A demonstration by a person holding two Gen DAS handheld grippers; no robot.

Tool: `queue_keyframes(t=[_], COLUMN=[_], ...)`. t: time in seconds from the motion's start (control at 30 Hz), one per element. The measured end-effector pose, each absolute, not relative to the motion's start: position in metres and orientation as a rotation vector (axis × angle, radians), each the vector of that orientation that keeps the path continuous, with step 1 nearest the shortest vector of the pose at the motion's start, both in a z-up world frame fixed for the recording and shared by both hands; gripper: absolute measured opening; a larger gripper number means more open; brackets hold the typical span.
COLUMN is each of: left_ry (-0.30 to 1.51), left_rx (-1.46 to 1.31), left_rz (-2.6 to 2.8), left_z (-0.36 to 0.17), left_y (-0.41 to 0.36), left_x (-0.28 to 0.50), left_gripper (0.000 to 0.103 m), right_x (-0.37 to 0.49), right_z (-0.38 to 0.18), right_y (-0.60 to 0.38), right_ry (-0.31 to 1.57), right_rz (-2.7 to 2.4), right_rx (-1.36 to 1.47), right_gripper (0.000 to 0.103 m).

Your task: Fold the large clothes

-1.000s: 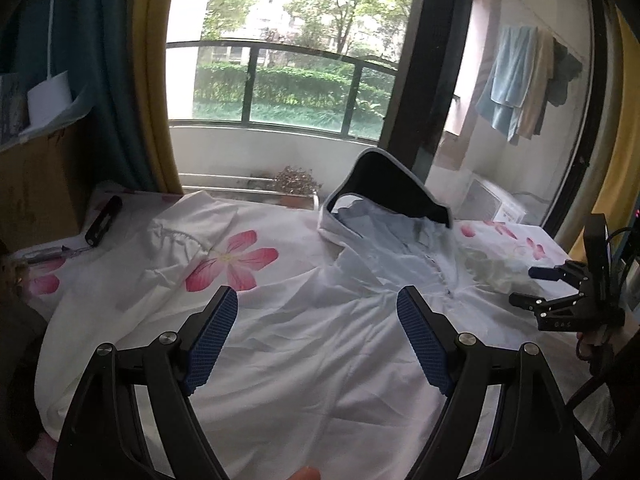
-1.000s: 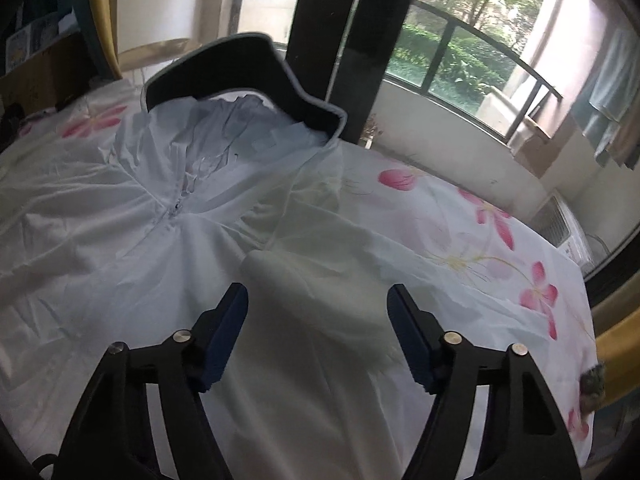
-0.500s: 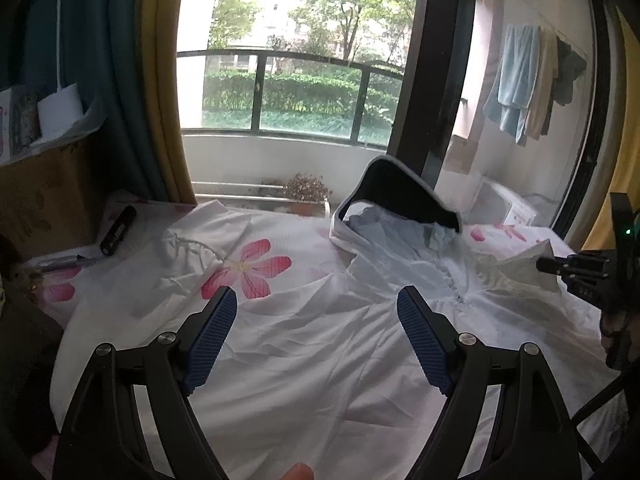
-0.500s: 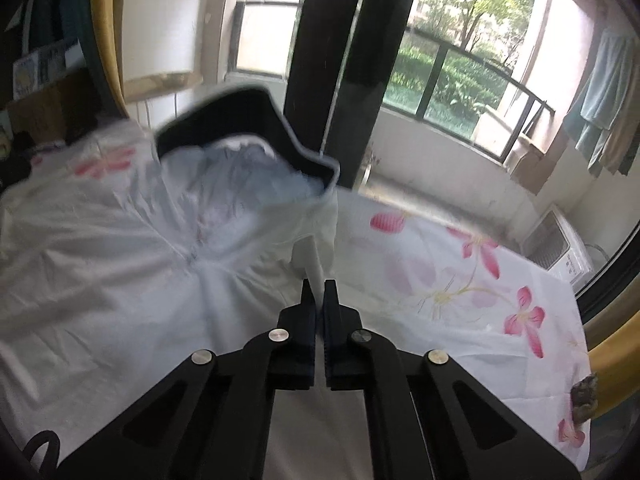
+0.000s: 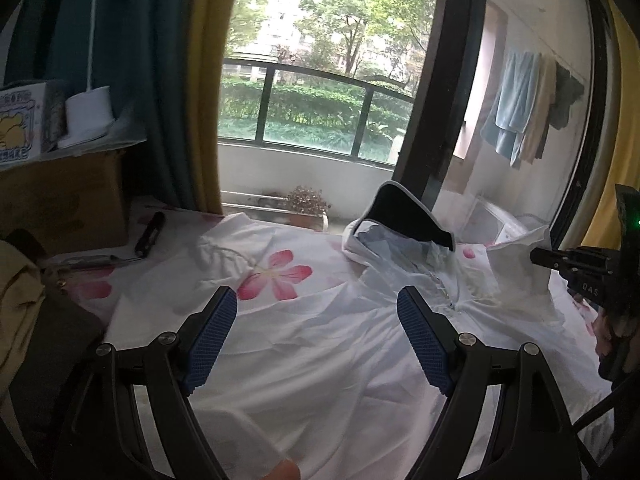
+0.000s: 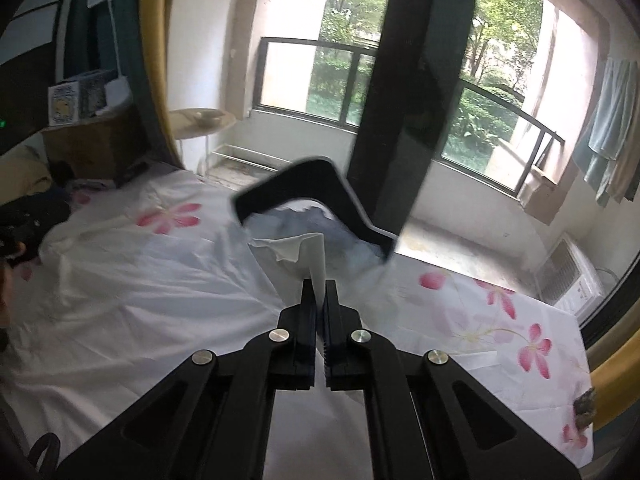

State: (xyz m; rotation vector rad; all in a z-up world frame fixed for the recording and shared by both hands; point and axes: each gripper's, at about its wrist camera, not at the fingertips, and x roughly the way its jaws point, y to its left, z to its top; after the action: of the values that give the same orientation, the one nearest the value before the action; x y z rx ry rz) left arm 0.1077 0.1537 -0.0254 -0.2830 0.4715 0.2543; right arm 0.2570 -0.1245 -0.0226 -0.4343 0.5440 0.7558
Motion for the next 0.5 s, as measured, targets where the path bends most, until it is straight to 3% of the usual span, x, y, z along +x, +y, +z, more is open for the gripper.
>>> queue_keyframes(t=[0.5], left_ry=[0.457], left_rx=[-0.328], left_rz=[0.27], left_z=[-0.03], left_y=[0.194], left_x=[0.084], left_gripper=[0.085], right_x=[0.213], right_z=[-0.037], right_y=[-0.046], right_ry=[0.586], right_rz=[0.89], right_rx=[-0.434], right_gripper=[0.002])
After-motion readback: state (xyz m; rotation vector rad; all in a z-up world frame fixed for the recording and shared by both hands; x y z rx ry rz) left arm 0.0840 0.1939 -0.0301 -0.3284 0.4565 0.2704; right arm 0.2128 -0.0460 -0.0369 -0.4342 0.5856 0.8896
